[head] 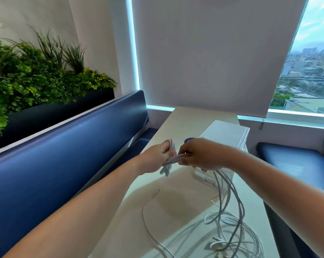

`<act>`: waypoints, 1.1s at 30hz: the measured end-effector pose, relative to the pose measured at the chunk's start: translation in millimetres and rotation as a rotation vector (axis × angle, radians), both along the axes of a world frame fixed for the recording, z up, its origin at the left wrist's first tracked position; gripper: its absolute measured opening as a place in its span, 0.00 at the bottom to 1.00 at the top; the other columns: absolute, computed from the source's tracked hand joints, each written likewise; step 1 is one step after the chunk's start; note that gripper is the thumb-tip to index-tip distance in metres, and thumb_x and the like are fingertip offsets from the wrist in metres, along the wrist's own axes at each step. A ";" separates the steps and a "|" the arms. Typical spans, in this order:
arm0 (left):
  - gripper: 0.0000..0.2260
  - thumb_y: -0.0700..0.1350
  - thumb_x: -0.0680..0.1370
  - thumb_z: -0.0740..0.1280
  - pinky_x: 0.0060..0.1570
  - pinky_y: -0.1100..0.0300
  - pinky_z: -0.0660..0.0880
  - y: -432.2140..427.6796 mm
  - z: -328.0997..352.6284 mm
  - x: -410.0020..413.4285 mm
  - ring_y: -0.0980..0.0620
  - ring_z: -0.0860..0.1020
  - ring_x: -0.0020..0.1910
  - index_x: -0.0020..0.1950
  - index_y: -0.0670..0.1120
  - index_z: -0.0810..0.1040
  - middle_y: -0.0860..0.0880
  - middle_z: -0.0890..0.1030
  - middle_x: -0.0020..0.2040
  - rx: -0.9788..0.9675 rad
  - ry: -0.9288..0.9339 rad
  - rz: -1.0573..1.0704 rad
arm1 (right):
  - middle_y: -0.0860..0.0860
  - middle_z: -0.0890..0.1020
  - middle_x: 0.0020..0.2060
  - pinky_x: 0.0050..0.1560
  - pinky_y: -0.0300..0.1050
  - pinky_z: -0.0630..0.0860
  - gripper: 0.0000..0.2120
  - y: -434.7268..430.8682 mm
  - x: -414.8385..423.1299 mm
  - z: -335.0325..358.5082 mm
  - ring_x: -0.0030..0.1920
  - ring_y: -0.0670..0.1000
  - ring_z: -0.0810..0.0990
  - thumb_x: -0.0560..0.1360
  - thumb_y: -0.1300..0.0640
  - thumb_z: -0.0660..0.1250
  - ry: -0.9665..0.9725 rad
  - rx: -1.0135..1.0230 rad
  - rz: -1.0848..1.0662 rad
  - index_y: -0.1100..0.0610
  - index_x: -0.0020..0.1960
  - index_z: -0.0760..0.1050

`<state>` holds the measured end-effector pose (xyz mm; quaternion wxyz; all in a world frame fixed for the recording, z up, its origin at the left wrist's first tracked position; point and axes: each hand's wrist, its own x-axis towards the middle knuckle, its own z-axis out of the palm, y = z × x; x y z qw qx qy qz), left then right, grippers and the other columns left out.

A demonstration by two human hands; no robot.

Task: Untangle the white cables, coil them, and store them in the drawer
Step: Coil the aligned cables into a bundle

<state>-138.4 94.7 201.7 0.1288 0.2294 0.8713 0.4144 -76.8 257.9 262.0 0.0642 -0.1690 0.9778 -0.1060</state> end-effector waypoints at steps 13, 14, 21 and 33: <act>0.11 0.43 0.85 0.51 0.55 0.50 0.74 -10.7 15.6 15.8 0.52 0.74 0.32 0.53 0.41 0.71 0.47 0.73 0.34 0.212 -0.450 -0.158 | 0.43 0.72 0.31 0.34 0.33 0.65 0.07 22.7 -16.8 4.8 0.33 0.39 0.70 0.78 0.47 0.62 0.070 -0.094 0.221 0.46 0.42 0.70; 0.11 0.43 0.85 0.51 0.56 0.47 0.73 -10.9 17.2 17.4 0.51 0.76 0.32 0.52 0.41 0.71 0.47 0.75 0.34 0.207 -0.462 -0.178 | 0.42 0.72 0.30 0.35 0.31 0.66 0.07 21.4 -16.4 3.2 0.33 0.37 0.71 0.79 0.47 0.62 0.070 -0.101 0.246 0.46 0.42 0.70; 0.14 0.44 0.85 0.51 0.47 0.54 0.77 -10.0 29.5 25.3 0.46 0.82 0.43 0.49 0.41 0.73 0.46 0.81 0.38 0.243 -0.466 -0.152 | 0.42 0.72 0.31 0.36 0.36 0.66 0.09 13.6 -15.4 2.6 0.33 0.41 0.71 0.78 0.47 0.63 0.125 -0.074 0.304 0.51 0.48 0.65; 0.17 0.48 0.84 0.52 0.30 0.60 0.74 -2.8 30.1 33.8 0.50 0.67 0.26 0.44 0.39 0.73 0.44 0.69 0.30 0.293 -0.460 -0.056 | 0.45 0.79 0.34 0.30 0.34 0.69 0.19 13.6 -17.1 3.0 0.28 0.45 0.69 0.73 0.51 0.71 -0.034 -0.316 0.191 0.55 0.54 0.64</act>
